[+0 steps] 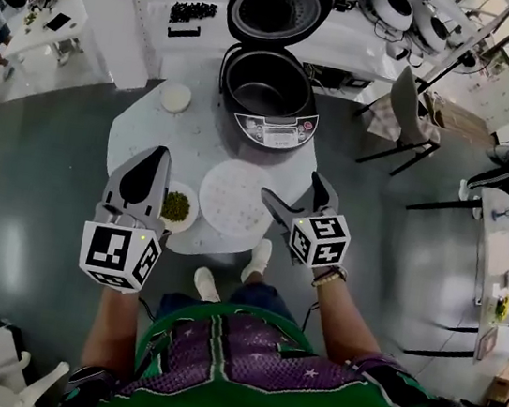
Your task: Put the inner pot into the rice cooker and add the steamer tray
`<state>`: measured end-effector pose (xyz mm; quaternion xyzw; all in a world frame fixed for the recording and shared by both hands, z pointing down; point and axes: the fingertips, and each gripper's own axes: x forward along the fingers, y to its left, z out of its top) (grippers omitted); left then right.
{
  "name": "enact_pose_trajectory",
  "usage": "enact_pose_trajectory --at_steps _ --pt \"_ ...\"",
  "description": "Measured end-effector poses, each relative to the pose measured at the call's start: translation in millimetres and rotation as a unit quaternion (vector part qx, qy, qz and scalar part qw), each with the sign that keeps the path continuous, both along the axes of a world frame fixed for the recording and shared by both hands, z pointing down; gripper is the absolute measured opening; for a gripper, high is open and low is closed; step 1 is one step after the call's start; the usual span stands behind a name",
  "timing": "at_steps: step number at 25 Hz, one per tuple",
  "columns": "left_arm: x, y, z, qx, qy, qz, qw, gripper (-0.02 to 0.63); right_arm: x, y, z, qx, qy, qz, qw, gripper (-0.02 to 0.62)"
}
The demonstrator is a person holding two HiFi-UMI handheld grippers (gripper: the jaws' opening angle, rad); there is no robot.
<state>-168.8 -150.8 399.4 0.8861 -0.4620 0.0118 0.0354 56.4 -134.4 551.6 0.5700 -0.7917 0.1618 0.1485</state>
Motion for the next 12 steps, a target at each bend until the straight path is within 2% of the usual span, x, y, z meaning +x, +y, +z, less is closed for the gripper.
enact_pose_trajectory --at_steps 5,12 --pt "-5.1 5.8 11.7 -0.018 -0.011 -0.019 0.9996 0.021 11.9 -7.4 64.3 -0.054 0.006 0.009 0.998 0.509" --pt "10.6 16.3 30.0 -0.042 -0.026 -0.015 0.9987 0.021 17.7 -17.7 148.0 -0.127 0.045 0.002 0.991 0.509"
